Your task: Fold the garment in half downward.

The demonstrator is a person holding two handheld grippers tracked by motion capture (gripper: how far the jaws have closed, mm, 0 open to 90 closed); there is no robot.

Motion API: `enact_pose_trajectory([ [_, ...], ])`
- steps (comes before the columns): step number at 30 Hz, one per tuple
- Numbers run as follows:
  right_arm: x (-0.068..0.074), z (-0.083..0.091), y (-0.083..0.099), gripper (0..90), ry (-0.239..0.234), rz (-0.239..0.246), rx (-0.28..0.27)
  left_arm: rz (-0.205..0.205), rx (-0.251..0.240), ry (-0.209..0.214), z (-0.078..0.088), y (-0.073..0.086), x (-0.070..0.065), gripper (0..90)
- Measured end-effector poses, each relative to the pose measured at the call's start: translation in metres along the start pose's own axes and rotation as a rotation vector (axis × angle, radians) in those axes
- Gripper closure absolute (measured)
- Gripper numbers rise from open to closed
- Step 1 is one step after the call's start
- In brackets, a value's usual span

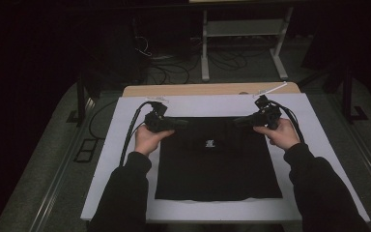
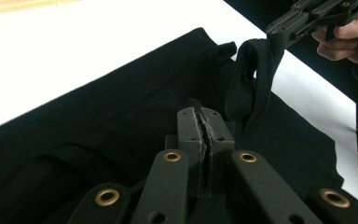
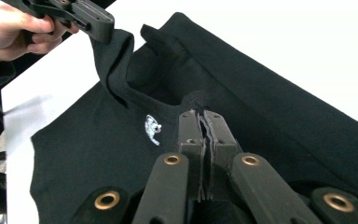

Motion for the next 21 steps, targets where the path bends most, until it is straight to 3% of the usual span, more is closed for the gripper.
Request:
enact_pose_trajectory([
  [10, 0.009, 0.006, 0.008, 86.1, 0.001, 0.015, 0.012, 0.005, -0.013, 0.001, 0.010, 0.008, -0.009, 86.4],
  [21, 0.008, 0.005, 0.023, 86.1, -0.024, -0.017, -0.004, 0.019, -0.033, 0.021, 0.011, 0.021, -0.018, 86.4],
])
Point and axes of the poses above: each handheld gripper's, and its own axes: z roughly backward along the jaws, y roughly out of its underside, x roughly to its left, the point moved 6 cm from there along -z, roughly forward along the jaws, and after that the axes turned 5 degrees about x, right-handed, at the moved point
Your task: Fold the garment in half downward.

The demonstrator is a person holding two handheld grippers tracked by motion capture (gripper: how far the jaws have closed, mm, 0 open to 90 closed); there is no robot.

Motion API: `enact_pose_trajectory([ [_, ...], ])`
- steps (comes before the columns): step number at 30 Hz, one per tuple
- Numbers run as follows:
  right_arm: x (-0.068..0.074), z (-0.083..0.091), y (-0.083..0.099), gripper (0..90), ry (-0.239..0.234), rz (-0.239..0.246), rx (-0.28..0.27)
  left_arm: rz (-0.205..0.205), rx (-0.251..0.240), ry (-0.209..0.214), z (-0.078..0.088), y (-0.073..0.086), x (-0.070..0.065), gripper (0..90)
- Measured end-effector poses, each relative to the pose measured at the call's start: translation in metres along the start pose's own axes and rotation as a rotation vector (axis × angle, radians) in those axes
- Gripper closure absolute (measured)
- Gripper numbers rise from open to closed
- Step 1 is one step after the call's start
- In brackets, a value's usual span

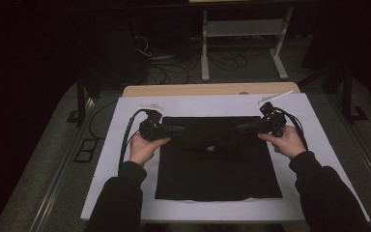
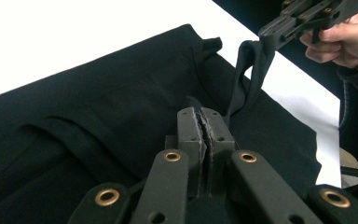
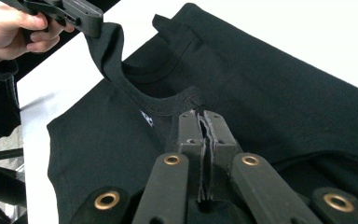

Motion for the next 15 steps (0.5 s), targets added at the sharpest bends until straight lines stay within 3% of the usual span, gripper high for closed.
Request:
enact_pose_trajectory([
  [8, 0.006, -0.006, 0.008, 86.2, -0.028, 0.004, 0.010, -0.007, 0.004, 0.013, -0.006, 0.013, -0.003, 86.4],
  [15, 0.006, -0.008, 0.017, 86.2, -0.046, -0.003, 0.004, 0.011, 0.002, 0.015, -0.007, 0.024, -0.002, 86.4],
])
Point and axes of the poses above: each handheld gripper's, and its own axes: z roughly backward along the jaws, y roughly out of its underside, x roughly to its left, the point moved 6 cm from there along -z, roughly forward along the jaws, and after that the axes turned 5 degrees about x, right-handed, at the moved point
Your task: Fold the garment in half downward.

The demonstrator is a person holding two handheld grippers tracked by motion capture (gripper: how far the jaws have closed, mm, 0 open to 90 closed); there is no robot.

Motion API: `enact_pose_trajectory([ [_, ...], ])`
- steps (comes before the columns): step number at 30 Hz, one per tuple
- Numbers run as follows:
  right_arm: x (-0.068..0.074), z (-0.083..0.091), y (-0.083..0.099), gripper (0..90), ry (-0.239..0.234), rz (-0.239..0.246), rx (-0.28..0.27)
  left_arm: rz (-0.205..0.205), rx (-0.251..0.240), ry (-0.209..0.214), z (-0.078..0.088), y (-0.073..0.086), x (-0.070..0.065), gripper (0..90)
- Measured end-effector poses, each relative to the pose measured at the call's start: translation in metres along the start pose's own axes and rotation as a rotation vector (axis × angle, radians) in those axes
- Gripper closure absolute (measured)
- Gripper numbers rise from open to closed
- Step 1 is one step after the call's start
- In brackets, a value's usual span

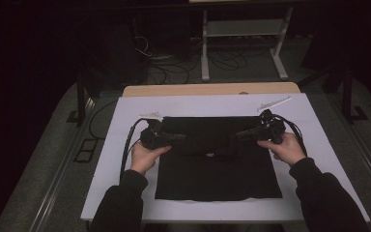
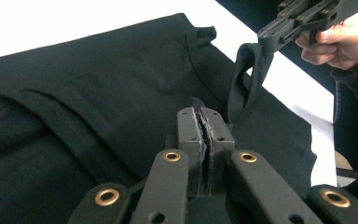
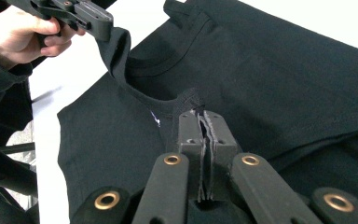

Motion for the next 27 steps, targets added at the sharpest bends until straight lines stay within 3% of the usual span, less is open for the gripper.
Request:
enact_pose_trajectory([
  [12, 0.001, -0.003, 0.016, 86.1, -0.019, -0.011, 0.001, 0.005, -0.002, 0.006, -0.002, 0.012, -0.001, 86.3],
  [19, 0.005, -0.003, 0.024, 86.1, -0.033, -0.015, 0.005, 0.013, 0.030, -0.004, -0.002, 0.024, -0.003, 86.3],
  [27, 0.012, -0.008, 0.039, 86.0, -0.047, -0.019, 0.039, 0.002, 0.042, 0.017, 0.000, 0.035, -0.014, 86.3],
])
Point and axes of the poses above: each handheld gripper's, and its own axes: z roughly backward along the jaws, y roughly out of its underside, x roughly to its left, the point moved 6 cm from there along -z, roughly forward along the jaws, and after that the axes turned 5 degrees about x, right-handed, at the moved point
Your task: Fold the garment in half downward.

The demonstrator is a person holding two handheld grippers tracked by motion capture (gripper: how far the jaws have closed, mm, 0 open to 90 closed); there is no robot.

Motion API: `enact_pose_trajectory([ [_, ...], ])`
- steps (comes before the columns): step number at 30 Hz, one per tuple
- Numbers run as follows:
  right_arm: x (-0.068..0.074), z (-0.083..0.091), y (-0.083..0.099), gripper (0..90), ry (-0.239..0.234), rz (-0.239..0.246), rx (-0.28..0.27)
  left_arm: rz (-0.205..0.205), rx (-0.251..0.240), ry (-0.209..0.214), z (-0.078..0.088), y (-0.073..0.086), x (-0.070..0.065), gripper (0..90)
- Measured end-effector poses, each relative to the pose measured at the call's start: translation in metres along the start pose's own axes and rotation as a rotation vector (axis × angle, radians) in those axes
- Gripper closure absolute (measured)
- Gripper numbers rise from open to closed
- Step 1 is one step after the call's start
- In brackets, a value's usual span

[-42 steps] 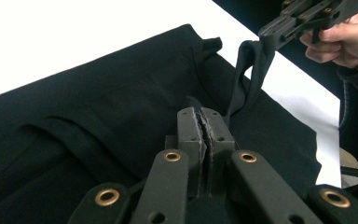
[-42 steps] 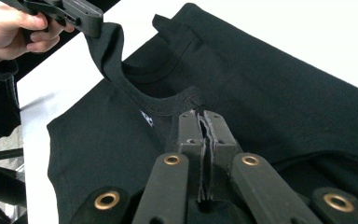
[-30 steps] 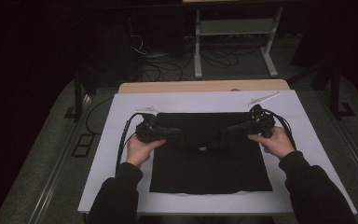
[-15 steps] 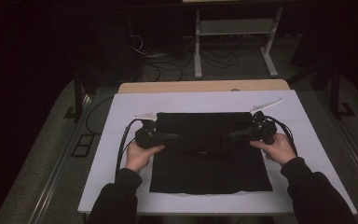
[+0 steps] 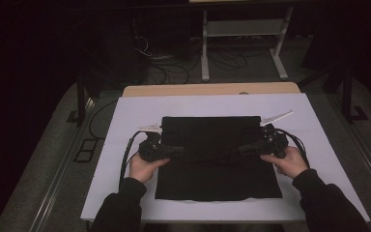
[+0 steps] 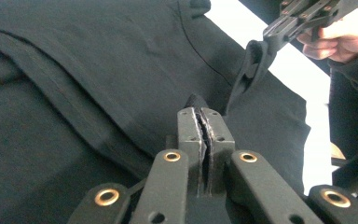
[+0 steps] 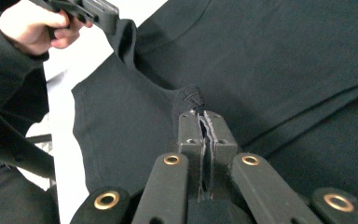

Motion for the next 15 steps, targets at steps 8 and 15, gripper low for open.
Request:
enact_pose_trajectory([
  [8, 0.008, 0.006, 0.014, 86.0, -0.019, -0.012, 0.004, -0.011, 0.009, 0.018, 0.006, 0.013, -0.012, 86.2],
  [15, 0.016, 0.011, 0.027, 86.1, -0.029, -0.008, 0.003, -0.032, 0.027, 0.031, 0.009, 0.021, -0.023, 86.2],
])
Point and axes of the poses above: each handheld gripper's, and its own axes: z roughly backward along the jaws, y roughly out of its underside, x roughly to its left, the point moved 6 cm from there along -z, roughly forward along the jaws, and after that the axes turned 5 degrees about x, right-handed, at the moved point
